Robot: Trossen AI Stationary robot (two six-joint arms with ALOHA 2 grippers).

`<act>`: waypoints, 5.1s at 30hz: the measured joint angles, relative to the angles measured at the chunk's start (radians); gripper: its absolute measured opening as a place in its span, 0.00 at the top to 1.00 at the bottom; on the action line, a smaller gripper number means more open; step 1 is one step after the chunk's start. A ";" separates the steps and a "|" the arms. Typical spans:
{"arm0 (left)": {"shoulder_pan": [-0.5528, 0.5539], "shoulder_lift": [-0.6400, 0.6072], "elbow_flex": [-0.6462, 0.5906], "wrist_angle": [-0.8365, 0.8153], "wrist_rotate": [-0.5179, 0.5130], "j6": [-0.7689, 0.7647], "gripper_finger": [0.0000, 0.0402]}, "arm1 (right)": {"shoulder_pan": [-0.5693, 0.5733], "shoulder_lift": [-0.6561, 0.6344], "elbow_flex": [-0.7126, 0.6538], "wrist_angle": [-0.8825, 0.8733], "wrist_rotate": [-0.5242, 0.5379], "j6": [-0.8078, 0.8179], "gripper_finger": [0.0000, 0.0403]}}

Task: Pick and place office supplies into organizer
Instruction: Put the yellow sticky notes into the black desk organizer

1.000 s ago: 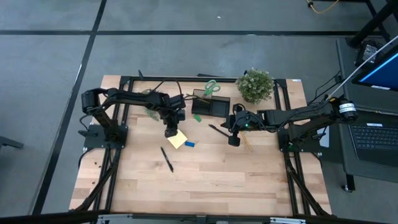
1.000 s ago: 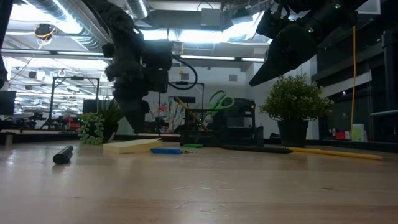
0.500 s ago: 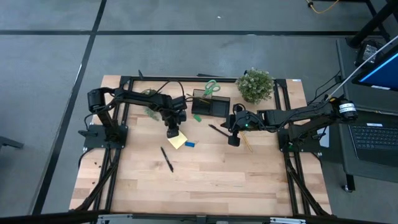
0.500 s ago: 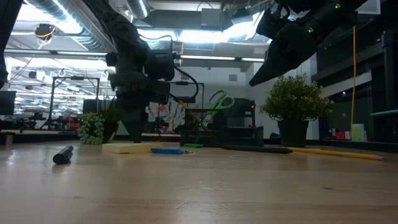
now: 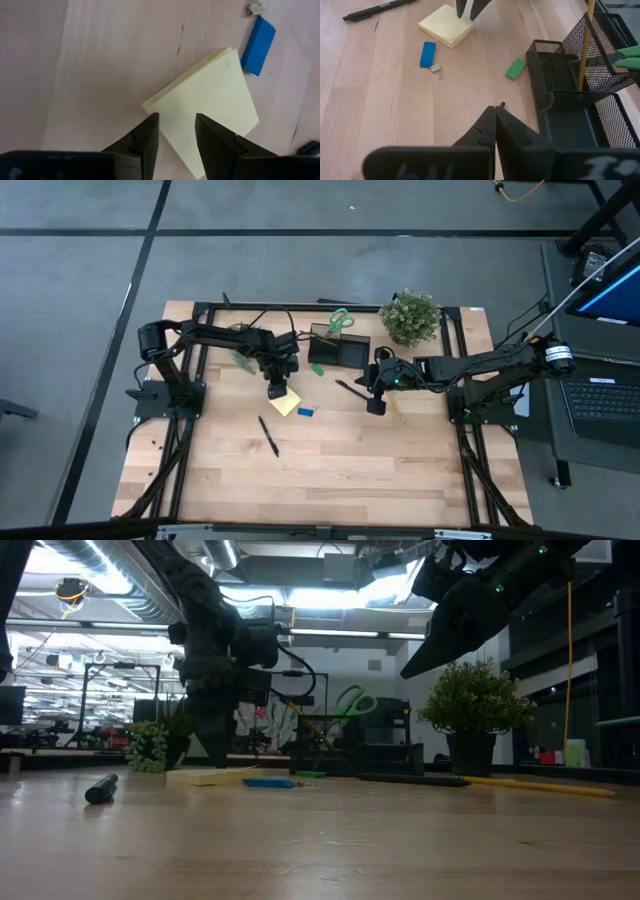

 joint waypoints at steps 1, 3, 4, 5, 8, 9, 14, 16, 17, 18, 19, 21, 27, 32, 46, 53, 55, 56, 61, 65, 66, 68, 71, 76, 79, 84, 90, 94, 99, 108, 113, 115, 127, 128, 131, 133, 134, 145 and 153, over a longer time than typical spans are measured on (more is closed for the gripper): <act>0.000 -0.004 0.000 0.001 0.000 0.007 0.69 | 0.000 0.000 0.000 0.000 0.000 0.000 0.98; -0.001 -0.015 0.000 -0.003 0.000 0.020 0.69 | 0.000 0.000 0.000 0.000 0.000 -0.001 0.98; -0.001 -0.025 -0.001 -0.003 0.000 0.021 0.69 | 0.000 0.000 0.000 0.000 0.000 -0.001 0.98; -0.001 -0.035 -0.001 -0.001 0.000 0.022 0.69 | 0.000 0.000 0.000 0.000 0.000 -0.001 0.98; -0.001 -0.064 0.000 -0.001 0.000 0.022 0.69 | 0.000 0.000 0.000 0.000 0.000 -0.001 0.98; -0.001 -0.075 0.000 -0.001 -0.003 0.020 0.69 | 0.000 0.000 0.000 0.000 0.000 -0.001 0.98; -0.001 -0.087 0.000 -0.037 -0.123 0.014 0.69 | 0.000 0.000 0.000 0.000 0.000 -0.001 0.98; 0.000 -0.083 0.000 -0.040 -0.118 0.014 0.69 | 0.000 0.000 0.000 0.000 0.000 -0.001 0.98; 0.000 -0.082 0.000 -0.042 -0.112 0.014 0.69 | 0.000 0.000 0.000 -0.001 0.000 -0.001 0.98; -0.001 -0.082 0.000 -0.042 -0.111 0.013 0.69 | 0.000 0.000 0.000 -0.001 0.000 -0.001 0.98; -0.003 -0.082 0.000 -0.040 -0.108 0.013 0.69 | 0.000 0.000 0.000 -0.001 0.000 -0.001 0.98; -0.003 -0.082 0.000 -0.045 -0.108 0.005 0.69 | 0.000 0.000 0.000 -0.001 0.000 -0.001 0.98; -0.003 -0.082 0.000 -0.045 -0.108 -0.032 0.69 | 0.000 0.000 0.000 -0.002 0.000 -0.001 0.98; -0.004 -0.082 -0.019 -0.040 -0.100 -0.064 0.69 | 0.000 0.000 0.000 -0.002 0.000 -0.001 0.98; -0.015 -0.082 -0.061 0.052 -0.018 -0.083 0.69 | 0.000 0.000 0.000 -0.002 0.000 0.000 0.98; -0.014 -0.082 -0.061 0.050 -0.057 -0.083 0.69 | 0.000 0.000 0.000 -0.002 0.000 0.000 0.98; -0.014 -0.082 -0.061 0.046 -0.057 -0.087 0.69 | 0.000 0.000 0.000 -0.002 0.000 0.001 0.98; -0.014 -0.082 -0.061 0.043 -0.057 -0.091 0.69 | 0.000 0.000 0.000 -0.002 0.000 0.001 0.98; -0.015 -0.068 -0.061 0.037 -0.053 -0.094 0.69 | 0.000 0.000 0.000 -0.002 0.000 0.001 0.98; -0.021 -0.024 -0.062 0.041 -0.051 -0.094 0.69 | 0.000 0.000 0.000 -0.002 0.000 0.000 0.98; -0.021 -0.017 -0.062 0.043 -0.047 -0.093 0.69 | 0.000 0.000 0.000 -0.002 0.000 0.000 0.98; -0.021 -0.008 -0.060 0.050 -0.035 -0.093 0.69 | 0.000 0.000 0.000 -0.002 0.000 0.000 0.98; -0.020 -0.005 -0.060 0.063 -0.006 -0.092 0.69 | 0.000 0.000 0.000 -0.003 0.000 0.000 0.98; -0.019 -0.002 -0.061 0.070 0.071 -0.093 0.69 | 0.000 0.000 0.000 -0.002 0.000 -0.001 0.98; -0.019 -0.002 -0.061 0.072 0.069 -0.096 0.69 | 0.000 0.000 0.000 -0.003 0.000 -0.001 0.98; -0.019 0.003 -0.061 0.099 0.064 -0.132 0.69 | 0.000 0.000 0.000 -0.002 0.000 -0.001 0.98; -0.020 0.056 -0.057 0.110 0.078 -0.111 0.74 | 0.000 0.000 0.000 -0.003 0.000 0.000 0.98; -0.021 0.075 -0.056 0.118 0.102 -0.080 0.91 | 0.000 0.000 0.000 -0.003 0.000 0.000 0.98; -0.019 0.054 -0.058 0.114 0.101 -0.068 0.99 | 0.000 0.000 0.000 -0.003 0.000 0.001 0.98; -0.014 -0.016 -0.064 0.097 0.036 -0.022 1.00 | 0.000 0.000 0.000 -0.003 0.000 0.001 0.98; -0.005 -0.088 -0.064 0.103 0.029 -0.026 1.00 | 0.000 0.000 0.000 -0.002 0.000 0.001 0.98; -0.006 -0.126 -0.064 0.106 0.012 -0.027 1.00 | 0.000 0.000 0.000 -0.002 0.000 0.001 0.98; -0.008 -0.306 -0.063 0.185 -0.062 -0.039 1.00 | 0.000 0.000 -0.001 0.031 0.000 0.000 0.98; -0.008 -0.313 -0.062 0.200 -0.068 -0.039 1.00 | 0.000 0.000 -0.001 0.042 0.001 -0.004 0.98; -0.008 -0.327 -0.062 0.238 -0.068 -0.037 1.00 | 0.001 0.000 -0.001 0.068 0.001 -0.047 0.98; -0.008 -0.334 -0.062 0.264 -0.067 -0.037 1.00 | 0.003 0.000 -0.001 0.091 0.001 -0.079 0.98; -0.008 -0.336 -0.062 0.272 -0.065 -0.037 1.00 | 0.005 0.000 -0.001 0.103 0.001 -0.101 0.98; -0.007 -0.338 -0.061 0.345 -0.059 -0.037 1.00 | 0.084 0.000 -0.001 0.276 0.008 -0.411 0.97; -0.008 -0.338 -0.061 0.344 -0.056 -0.038 1.00 | 0.124 0.000 -0.001 0.323 0.063 -0.441 0.89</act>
